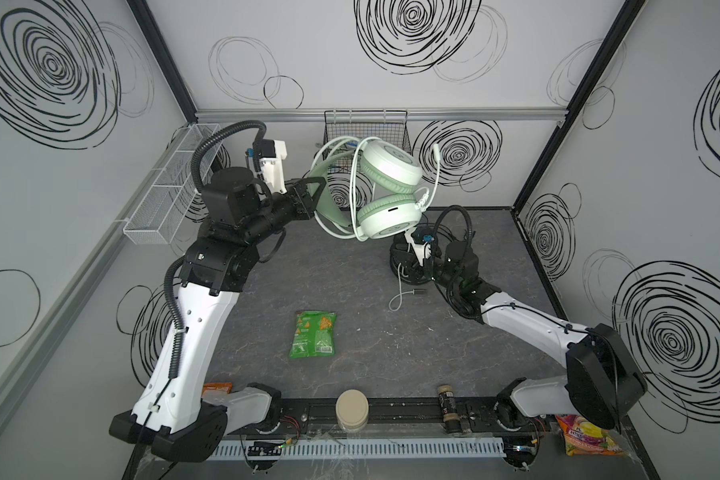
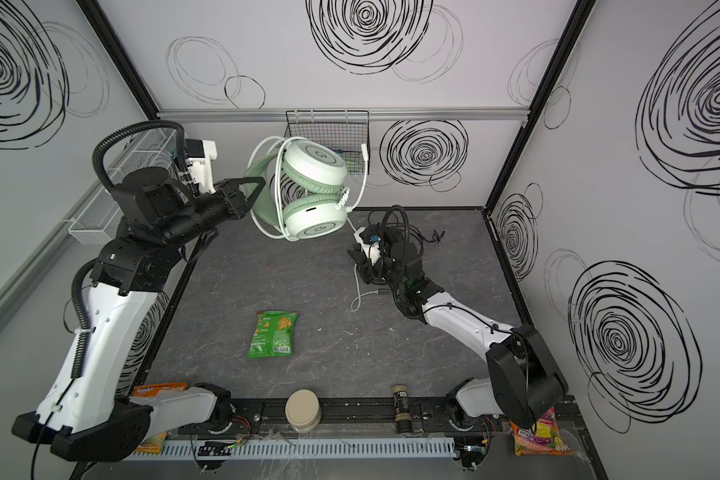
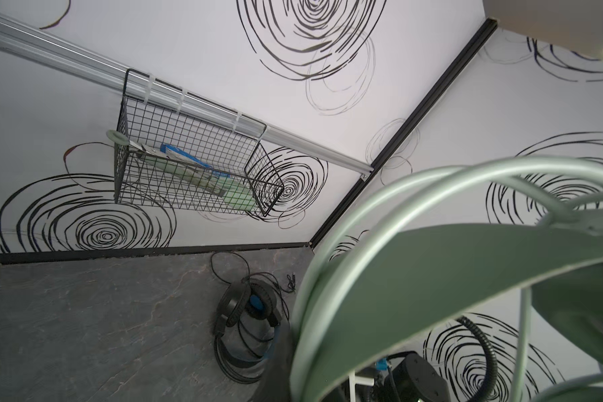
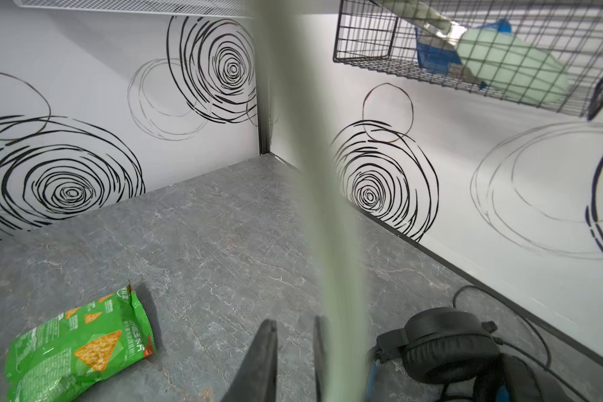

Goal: Wrap the headphones

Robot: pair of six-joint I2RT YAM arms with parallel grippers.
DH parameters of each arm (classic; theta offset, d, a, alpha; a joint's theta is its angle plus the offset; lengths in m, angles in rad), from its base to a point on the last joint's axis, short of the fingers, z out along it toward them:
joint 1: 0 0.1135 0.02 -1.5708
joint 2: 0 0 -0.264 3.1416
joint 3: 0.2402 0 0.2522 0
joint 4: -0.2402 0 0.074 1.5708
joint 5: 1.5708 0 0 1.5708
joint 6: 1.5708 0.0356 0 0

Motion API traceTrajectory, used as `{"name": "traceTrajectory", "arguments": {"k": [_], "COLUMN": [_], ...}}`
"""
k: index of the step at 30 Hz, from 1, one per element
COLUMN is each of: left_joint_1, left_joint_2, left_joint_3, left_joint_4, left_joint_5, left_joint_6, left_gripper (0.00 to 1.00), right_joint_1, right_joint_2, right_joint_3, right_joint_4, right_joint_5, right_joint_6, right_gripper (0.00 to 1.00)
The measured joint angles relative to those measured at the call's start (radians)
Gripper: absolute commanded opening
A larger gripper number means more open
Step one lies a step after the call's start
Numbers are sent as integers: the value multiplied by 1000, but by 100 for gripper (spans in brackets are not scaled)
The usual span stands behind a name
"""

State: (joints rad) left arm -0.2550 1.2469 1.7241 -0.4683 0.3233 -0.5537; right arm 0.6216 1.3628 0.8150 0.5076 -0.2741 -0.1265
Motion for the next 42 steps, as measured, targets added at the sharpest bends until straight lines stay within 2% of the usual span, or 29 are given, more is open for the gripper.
{"name": "traceTrajectory", "arguments": {"k": [4,8,11,17,21,25,31,37,42], "left_joint_1": [-1,-18,-59,-151,-165,-215,-345,-433,-484], "left_joint_2": [0,-12,-2,65,101,130,182,186,179], "left_joint_3": [-23,-81,-101,-93,-93,-93,-109,-246,-356], "left_joint_4": [32,53,47,41,41,41,88,200,287], "left_joint_5": [-97,-263,-412,-617,-711,-826,-1031,-1213,-1289], "left_joint_6": [-45,-98,-111,-72,-15,84,298,560,763], "left_gripper": [0,0,0,0,0,0,0,0,0], "right_joint_1": [43,103,158,210,212,243,305,307,291], "right_joint_2": [-43,-90,-128,-213,-273,-314,-324,-315,-274], "right_joint_3": [-3,-14,-22,-29,-29,-1,93,189,234], "right_joint_4": [-11,-64,-133,-274,-373,-478,-632,-719,-755], "right_joint_5": [2,2,2,-17,-16,17,112,233,296], "right_joint_6": [3,3,2,-2,-14,-56,-157,-260,-327], "right_gripper": [9,1,0,0,0,0,0,0,0]}}
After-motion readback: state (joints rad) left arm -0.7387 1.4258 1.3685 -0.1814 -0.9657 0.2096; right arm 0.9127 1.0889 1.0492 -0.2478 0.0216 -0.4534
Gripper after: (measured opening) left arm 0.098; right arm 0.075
